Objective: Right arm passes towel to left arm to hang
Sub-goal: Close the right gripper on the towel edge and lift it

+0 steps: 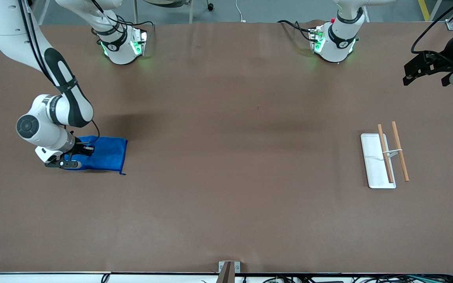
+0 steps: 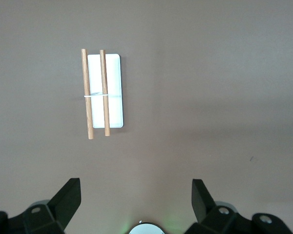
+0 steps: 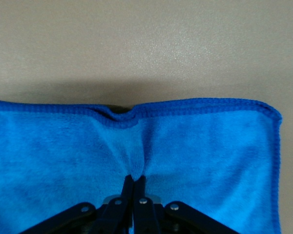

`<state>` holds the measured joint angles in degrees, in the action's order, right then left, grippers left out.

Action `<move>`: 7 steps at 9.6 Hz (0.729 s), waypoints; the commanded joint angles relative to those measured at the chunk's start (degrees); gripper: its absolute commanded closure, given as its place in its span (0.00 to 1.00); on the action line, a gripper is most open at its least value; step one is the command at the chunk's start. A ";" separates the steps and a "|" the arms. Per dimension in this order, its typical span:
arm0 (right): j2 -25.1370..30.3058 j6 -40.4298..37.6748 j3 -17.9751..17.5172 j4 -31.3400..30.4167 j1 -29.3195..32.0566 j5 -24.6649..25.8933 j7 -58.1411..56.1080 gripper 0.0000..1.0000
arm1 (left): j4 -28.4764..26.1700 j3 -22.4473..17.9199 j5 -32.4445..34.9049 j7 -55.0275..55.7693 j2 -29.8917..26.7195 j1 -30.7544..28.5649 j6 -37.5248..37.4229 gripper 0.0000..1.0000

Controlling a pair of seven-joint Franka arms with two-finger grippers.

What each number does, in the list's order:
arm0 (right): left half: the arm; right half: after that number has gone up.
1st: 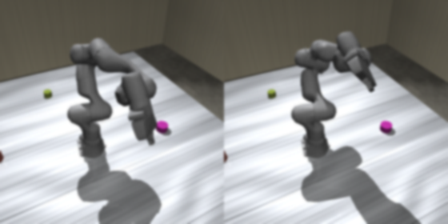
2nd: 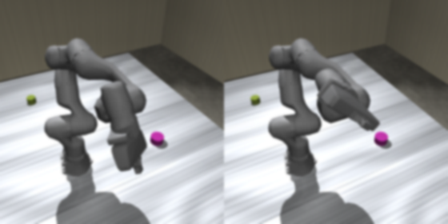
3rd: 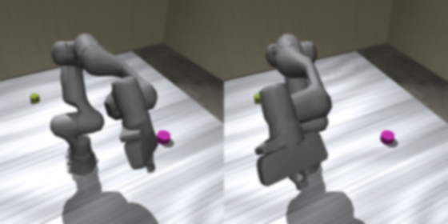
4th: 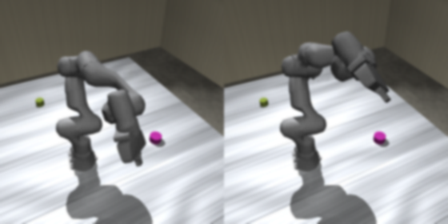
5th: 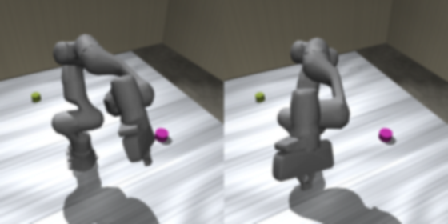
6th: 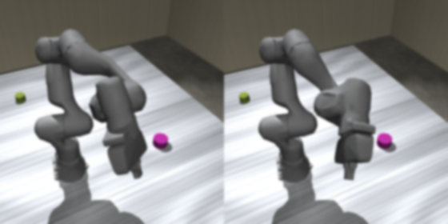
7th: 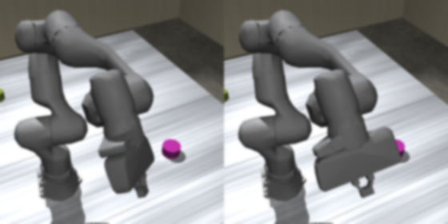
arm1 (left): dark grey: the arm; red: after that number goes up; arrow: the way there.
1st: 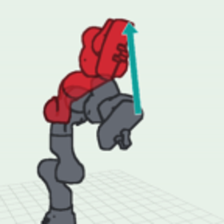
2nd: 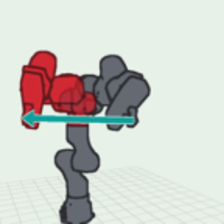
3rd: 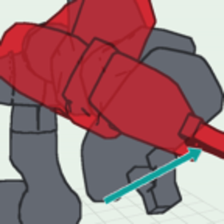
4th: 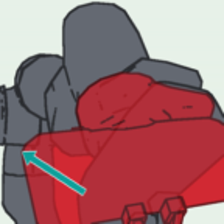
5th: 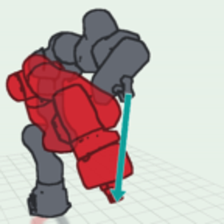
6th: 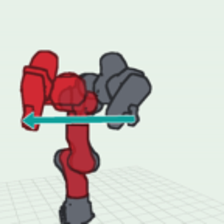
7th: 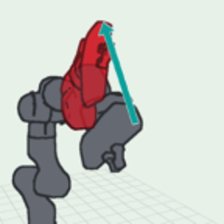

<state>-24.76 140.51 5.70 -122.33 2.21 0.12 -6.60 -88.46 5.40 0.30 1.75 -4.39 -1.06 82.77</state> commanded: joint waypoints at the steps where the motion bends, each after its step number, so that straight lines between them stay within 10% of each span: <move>1: 4.36 -16.41 -0.16 8.19 -0.28 -0.03 0.19 1.00 | -0.13 0.14 0.14 -0.69 1.06 -0.08 -0.95 0.00; 7: 10.96 -32.67 -9.37 20.11 -0.37 -3.86 1.07 1.00 | -0.13 0.31 0.23 -0.70 1.14 0.18 -0.95 0.00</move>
<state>-15.28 108.29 -0.74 -101.58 1.36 -1.37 -6.14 -88.38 5.58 0.30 1.67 -4.39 -0.94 82.77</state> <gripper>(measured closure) 0.982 0.000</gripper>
